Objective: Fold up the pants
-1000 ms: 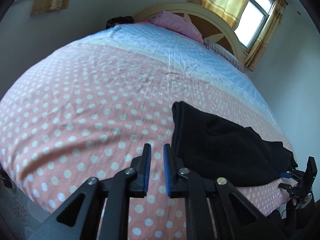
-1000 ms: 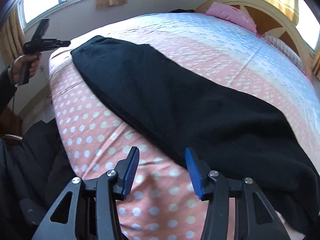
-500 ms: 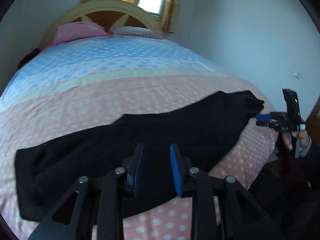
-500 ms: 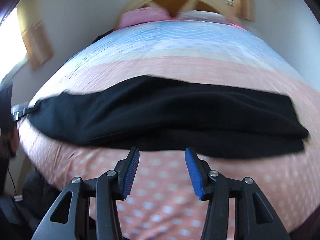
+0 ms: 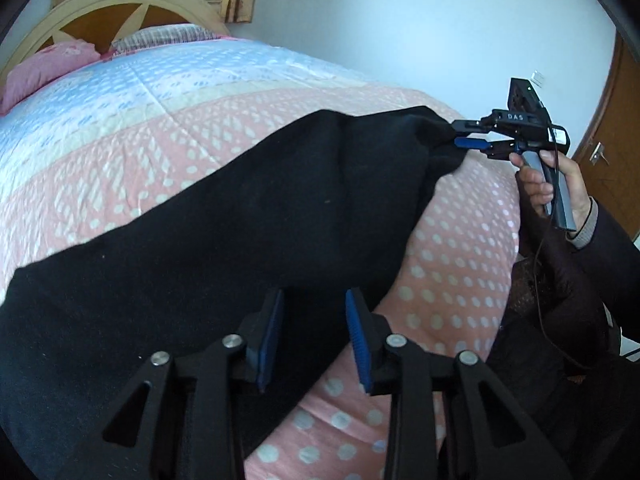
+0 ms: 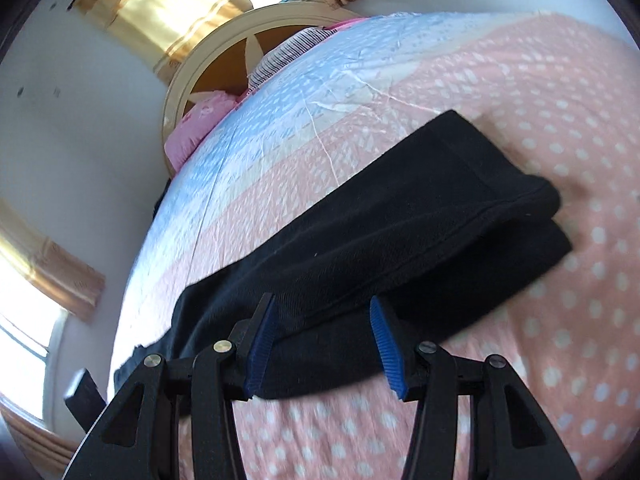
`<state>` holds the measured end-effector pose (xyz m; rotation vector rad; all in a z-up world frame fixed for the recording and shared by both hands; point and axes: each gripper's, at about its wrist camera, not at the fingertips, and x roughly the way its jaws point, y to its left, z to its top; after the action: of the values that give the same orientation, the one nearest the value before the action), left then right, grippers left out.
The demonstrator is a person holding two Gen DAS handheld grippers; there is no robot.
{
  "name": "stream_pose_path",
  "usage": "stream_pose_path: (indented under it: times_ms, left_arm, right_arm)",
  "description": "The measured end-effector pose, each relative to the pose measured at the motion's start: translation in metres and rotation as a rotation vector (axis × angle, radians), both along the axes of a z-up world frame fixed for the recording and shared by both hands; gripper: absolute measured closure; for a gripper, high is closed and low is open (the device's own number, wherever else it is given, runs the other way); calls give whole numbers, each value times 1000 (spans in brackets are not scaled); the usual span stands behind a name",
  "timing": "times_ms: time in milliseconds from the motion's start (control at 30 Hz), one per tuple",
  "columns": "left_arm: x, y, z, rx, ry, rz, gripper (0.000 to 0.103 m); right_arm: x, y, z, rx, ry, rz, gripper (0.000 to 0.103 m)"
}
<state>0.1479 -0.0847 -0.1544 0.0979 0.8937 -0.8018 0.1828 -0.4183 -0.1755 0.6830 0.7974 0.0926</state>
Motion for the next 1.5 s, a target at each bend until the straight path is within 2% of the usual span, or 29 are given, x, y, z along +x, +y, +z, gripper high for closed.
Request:
stream_pose_path:
  times_ms: [33, 67, 100, 267, 367, 400, 500, 533, 567, 600, 667, 767, 833, 1000, 1033, 1067, 1100, 1133, 1167, 1200, 1333, 1400, 1500]
  left_arm:
    - [2, 4, -1, -25, 12, 5, 67]
    - [4, 7, -1, -50, 27, 11, 67]
    - [4, 9, -2, -67, 40, 17, 67]
    - [7, 14, -5, -114, 67, 36, 67]
    - [6, 15, -6, -127, 72, 33, 67]
    - [8, 16, -6, -132, 75, 33, 67]
    - [12, 17, -7, -146, 86, 35, 67]
    - [13, 17, -7, -147, 86, 36, 67]
    - [12, 16, -7, -147, 85, 36, 67]
    - [14, 17, -7, -145, 84, 36, 67]
    - [14, 17, -6, -141, 80, 36, 67]
    - [14, 17, -6, -140, 77, 38, 67]
    - [14, 18, -6, -142, 77, 39, 67]
    - [15, 25, -7, -169, 90, 46, 67]
    - [15, 26, -7, -173, 92, 46, 67]
    - [15, 27, -8, -177, 94, 46, 67]
    - [16, 28, -8, -181, 97, 46, 67]
    - [16, 28, -8, -184, 100, 46, 67]
    - [17, 29, -8, -186, 102, 45, 67]
    - [17, 30, -8, -190, 105, 45, 67]
    - [19, 34, -9, -209, 120, 46, 67]
    - [20, 35, -9, -215, 124, 47, 67]
    - [21, 36, -10, -215, 127, 46, 67]
  right_arm:
    - [2, -2, -2, 9, -2, 4, 64]
    - [5, -1, -1, 7, -9, 13, 90]
    - [5, 1, 4, -14, -23, 8, 102]
    - [-6, -10, 36, -97, -100, -76, 103]
    - [-8, -21, 37, -129, -70, -108, 103]
    - [-7, -20, 34, -132, -52, -88, 103]
    - [-16, -1, 25, -47, -19, 37, 101]
    - [-22, 12, 25, -41, -28, 82, 99]
    - [-26, 22, 26, -30, -39, 117, 86]
    - [-31, 31, 25, 3, -54, 152, 59]
    - [-35, 51, 13, 78, -41, 201, 31]
    - [-26, 77, -3, 82, -10, 233, 31]
    - [-19, 80, -12, 81, 0, 185, 31]
    - [-17, 80, -10, 69, -77, 75, 31]
    - [-19, 78, -11, 71, -92, 56, 32]
    - [-18, 77, -12, 83, -96, 69, 42]
    - [-15, 76, -14, 90, -87, 93, 60]
    - [-13, 76, -17, 89, -68, 115, 68]
    - [-11, 79, -18, 88, -55, 138, 85]
    - [-11, 79, -17, 84, -52, 159, 97]
    - [-23, 72, 1, 81, -80, 180, 97]
    - [-23, 70, 0, -5, 1, 147, 97]
    - [-29, 61, -8, -75, 81, 99, 97]
